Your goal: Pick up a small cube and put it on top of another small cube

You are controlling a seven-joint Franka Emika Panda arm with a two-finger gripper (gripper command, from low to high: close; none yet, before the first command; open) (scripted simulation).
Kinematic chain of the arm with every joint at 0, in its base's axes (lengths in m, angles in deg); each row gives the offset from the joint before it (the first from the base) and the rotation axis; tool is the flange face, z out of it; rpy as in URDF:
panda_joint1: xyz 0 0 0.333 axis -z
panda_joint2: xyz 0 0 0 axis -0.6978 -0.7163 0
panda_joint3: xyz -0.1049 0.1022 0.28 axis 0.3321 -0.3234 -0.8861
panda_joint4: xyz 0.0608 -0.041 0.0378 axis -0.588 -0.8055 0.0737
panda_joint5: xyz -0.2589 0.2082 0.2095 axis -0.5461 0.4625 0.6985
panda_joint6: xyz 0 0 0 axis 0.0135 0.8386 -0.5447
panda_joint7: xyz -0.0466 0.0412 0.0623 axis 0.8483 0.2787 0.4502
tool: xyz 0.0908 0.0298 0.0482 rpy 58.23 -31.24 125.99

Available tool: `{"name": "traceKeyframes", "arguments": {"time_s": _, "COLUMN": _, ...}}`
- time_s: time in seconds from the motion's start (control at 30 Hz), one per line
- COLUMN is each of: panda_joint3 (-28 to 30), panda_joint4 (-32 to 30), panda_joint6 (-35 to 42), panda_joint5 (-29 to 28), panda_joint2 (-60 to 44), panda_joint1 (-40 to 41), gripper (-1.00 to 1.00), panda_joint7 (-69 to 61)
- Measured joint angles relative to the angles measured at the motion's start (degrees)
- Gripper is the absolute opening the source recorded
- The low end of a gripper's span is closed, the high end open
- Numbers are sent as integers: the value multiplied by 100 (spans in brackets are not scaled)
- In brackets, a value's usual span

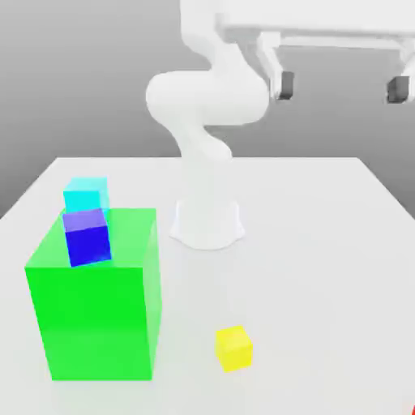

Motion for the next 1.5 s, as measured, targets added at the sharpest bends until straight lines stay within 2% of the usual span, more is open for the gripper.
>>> {"name": "traceKeyframes", "arguments": {"time_s": 0.3, "panda_joint3": -251, "panda_joint4": 464, "panda_joint6": -234, "panda_joint5": -564, "panda_joint2": -1890, "panda_joint1": -502, "gripper": 0, "panda_joint7": 909}}
{"name": "traceKeyframes", "arguments": {"time_s": 0.63, "panda_joint3": -317, "panda_joint4": 960, "panda_joint6": -554, "panda_joint5": -738, "panda_joint2": -3906, "panda_joint1": -1198, "gripper": 0, "panda_joint7": 1622}}
{"name": "traceKeyframes", "arguments": {"time_s": 0.77, "panda_joint3": -114, "panda_joint4": 1171, "panda_joint6": -1044, "panda_joint5": -937, "panda_joint2": -4728, "panda_joint1": -1435, "gripper": 0, "panda_joint7": 1819}}
{"name": "traceKeyframes", "arguments": {"time_s": 0.8, "panda_joint3": -70, "panda_joint4": 1205, "panda_joint6": -1137, "panda_joint5": -978, "panda_joint2": -4859, "panda_joint1": -1472, "gripper": -100, "panda_joint7": 1849}}
{"name": "traceKeyframes", "arguments": {"time_s": 1.0, "panda_joint3": -46, "panda_joint4": 1222, "panda_joint6": -1193, "panda_joint5": -982, "panda_joint2": -4924, "panda_joint1": -1492, "gripper": -100, "panda_joint7": 1851}}
{"name": "traceKeyframes", "arguments": {"time_s": 1.17, "panda_joint3": -244, "panda_joint4": 1007, "panda_joint6": -630, "panda_joint5": -683, "panda_joint2": -4140, "panda_joint1": -1285, "gripper": -100, "panda_joint7": 1703}}
{"name": "traceKeyframes", "arguments": {"time_s": 1.5, "panda_joint3": 618, "panda_joint4": 158, "panda_joint6": 484, "panda_joint5": 91, "panda_joint2": -2100, "panda_joint1": -200, "gripper": -100, "panda_joint7": 2544}}
